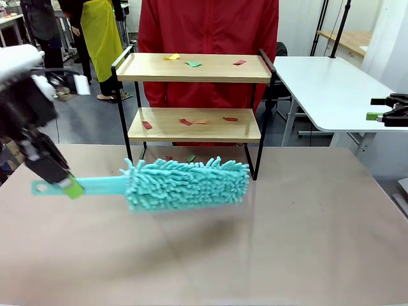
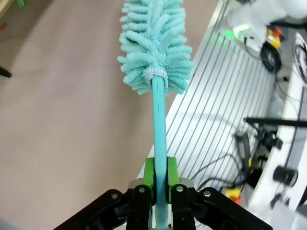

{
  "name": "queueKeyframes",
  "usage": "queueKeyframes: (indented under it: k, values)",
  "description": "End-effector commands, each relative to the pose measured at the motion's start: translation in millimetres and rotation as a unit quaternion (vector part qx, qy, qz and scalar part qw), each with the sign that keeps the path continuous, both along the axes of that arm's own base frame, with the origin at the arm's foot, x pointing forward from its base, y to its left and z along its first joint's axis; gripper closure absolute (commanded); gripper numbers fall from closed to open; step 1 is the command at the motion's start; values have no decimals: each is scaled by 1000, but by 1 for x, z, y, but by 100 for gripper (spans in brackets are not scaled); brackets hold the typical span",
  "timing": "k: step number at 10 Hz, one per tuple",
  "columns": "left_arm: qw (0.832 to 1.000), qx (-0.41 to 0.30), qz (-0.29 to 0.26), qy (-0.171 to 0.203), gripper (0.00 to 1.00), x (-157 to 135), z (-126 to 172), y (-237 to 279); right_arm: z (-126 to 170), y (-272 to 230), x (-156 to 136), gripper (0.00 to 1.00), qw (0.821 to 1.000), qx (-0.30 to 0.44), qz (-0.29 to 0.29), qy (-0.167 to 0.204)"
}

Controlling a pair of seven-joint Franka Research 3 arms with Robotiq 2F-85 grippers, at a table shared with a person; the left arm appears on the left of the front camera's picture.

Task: Clean the shelf.
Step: Clean the specific section of the Shelf indicated by the human with the Duster.

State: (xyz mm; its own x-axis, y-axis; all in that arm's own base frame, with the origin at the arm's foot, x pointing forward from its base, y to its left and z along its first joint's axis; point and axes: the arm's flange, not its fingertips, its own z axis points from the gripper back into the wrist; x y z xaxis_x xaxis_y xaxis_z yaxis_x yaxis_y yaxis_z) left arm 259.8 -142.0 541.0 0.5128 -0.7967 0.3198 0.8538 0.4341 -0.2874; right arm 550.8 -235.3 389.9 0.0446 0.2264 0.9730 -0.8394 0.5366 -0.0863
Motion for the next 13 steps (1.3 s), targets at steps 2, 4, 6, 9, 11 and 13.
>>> queueKeyframes:
  k: [2, 4, 6, 9, 11, 13]
  values:
    - [994, 0, 104, 22, 87, -24, -21, -40, 2, 3, -2, 0, 1000, -1, 2, 0]
    - [997, 11, 77, 13, 87, -18, -19, -33, 2, 3, -2, 0, 1000, -1, 2, 0]
    - [997, 11, 77, 13, 87, -18, -19, -33, 2, 3, -2, 0, 1000, -1, 2, 0]
    - [990, 27, 137, 19, 87, -31, -24, -107, 2, 3, -2, 0, 1000, -1, 2, 0]
    - [985, 23, 172, 14, 87, -54, -30, -122, 2, 3, -2, 0, 1000, -1, 2, 0]
    - [967, 34, 254, -4, 87, -61, -32, -128, 2, 3, -2, 0, 1000, -1, 2, 0]
